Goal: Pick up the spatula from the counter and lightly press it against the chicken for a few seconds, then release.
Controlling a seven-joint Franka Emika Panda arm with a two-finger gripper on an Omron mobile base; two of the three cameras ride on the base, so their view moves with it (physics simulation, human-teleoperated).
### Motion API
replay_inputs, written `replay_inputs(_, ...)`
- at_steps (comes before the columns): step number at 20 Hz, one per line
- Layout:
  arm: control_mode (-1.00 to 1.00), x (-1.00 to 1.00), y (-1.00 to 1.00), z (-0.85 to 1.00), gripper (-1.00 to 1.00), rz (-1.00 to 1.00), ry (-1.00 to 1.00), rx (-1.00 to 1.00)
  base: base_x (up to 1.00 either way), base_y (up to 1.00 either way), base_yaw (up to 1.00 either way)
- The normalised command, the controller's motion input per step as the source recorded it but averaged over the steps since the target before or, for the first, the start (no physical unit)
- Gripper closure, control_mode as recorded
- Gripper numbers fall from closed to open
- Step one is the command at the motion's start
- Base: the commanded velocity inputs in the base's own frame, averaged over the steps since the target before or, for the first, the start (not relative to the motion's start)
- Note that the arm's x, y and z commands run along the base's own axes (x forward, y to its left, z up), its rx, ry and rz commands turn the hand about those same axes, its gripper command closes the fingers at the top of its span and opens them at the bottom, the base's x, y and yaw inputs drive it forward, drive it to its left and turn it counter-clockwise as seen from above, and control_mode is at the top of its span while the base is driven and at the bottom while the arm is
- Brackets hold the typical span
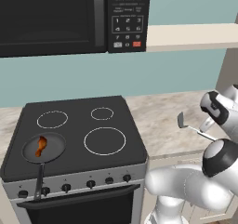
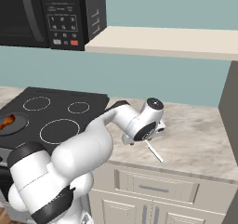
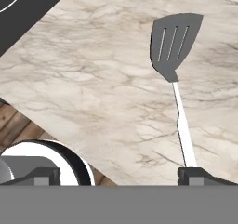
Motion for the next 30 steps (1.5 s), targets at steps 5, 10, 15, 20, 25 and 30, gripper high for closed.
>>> replay_inputs(5,-1.0,0.07,0.0,-0.08,-1.0,0.0,0.04,0.0,0.0,0.0,0.0)
replay_inputs(10,-1.0,0.03,0.0,-0.11,-1.0,0.0,0.02,0.0,0.0,0.0,0.0)
replay_inputs(15,-1.0,0.01,0.0,-0.12,-1.0,0.0,0.0,0.0,0.0,0.0,0.0)
replay_inputs(20,-1.0,0.01,0.0,-0.12,-1.0,0.0,0.0,0.0,0.0,0.0,0.0)
replay_inputs(25,-1.0,0.02,0.0,-0.1,-1.0,0.0,0.0,0.0,0.0,0.0,0.0)
replay_inputs(30,-1.0,0.08,0.0,-0.08,-1.0,0.0,0.0,0.0,0.0,0.0,0.0)
